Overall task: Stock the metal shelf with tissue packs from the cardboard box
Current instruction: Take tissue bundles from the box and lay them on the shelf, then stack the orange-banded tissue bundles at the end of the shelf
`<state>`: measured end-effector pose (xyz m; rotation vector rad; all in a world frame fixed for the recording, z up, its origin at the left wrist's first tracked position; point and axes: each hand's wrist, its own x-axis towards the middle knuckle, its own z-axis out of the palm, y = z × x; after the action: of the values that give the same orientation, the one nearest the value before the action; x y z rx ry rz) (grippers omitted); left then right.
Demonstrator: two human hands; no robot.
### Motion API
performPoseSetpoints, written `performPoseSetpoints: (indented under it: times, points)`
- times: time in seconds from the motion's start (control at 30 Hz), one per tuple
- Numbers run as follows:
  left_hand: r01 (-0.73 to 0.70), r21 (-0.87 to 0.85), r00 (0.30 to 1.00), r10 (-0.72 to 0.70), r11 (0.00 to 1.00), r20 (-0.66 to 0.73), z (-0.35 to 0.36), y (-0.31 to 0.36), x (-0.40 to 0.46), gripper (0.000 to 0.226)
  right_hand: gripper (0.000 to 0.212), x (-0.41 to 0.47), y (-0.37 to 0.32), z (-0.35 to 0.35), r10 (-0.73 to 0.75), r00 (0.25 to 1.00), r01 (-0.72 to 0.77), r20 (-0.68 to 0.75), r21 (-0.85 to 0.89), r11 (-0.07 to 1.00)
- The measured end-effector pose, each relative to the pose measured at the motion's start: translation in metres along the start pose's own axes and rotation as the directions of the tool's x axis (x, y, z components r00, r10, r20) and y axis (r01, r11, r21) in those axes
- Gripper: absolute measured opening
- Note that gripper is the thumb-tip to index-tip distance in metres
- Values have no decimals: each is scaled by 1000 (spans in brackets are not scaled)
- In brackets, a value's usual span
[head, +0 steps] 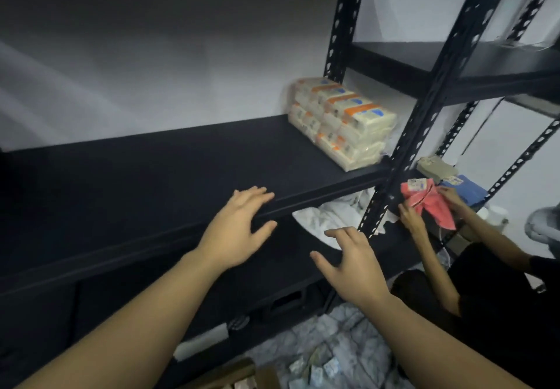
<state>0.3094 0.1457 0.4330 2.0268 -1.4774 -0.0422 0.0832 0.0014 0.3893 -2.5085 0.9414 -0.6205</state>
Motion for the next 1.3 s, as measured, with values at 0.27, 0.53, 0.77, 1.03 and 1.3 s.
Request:
performPoseSetpoints:
  times: [0.27, 0.53, 0.77, 1.03, 1.3]
  points:
    - [150, 33, 983, -153, 988, 97, 58, -9, -112, 61, 50, -32, 1, 51, -57, 974, 53, 221, 21, 998]
    - [620, -13, 771, -605, 785, 201, 138, -36, -234, 60, 54, -91, 55, 135, -81, 853, 34, 516, 100, 994]
    - [828, -26, 540, -784, 560, 305, 202, -67, -336, 60, 46, -165, 87, 224, -26, 677, -77, 736, 105, 991]
    - [877, 54, 413, -805, 478, 426, 287, -164, -411, 70, 51, -226, 100, 355, 106, 517, -138, 849, -39, 990]
    - [741, 149, 448, -648, 654, 616, 393, -270, -470, 60, 69, -272, 130, 520, 213, 462, -213, 861, -125, 969]
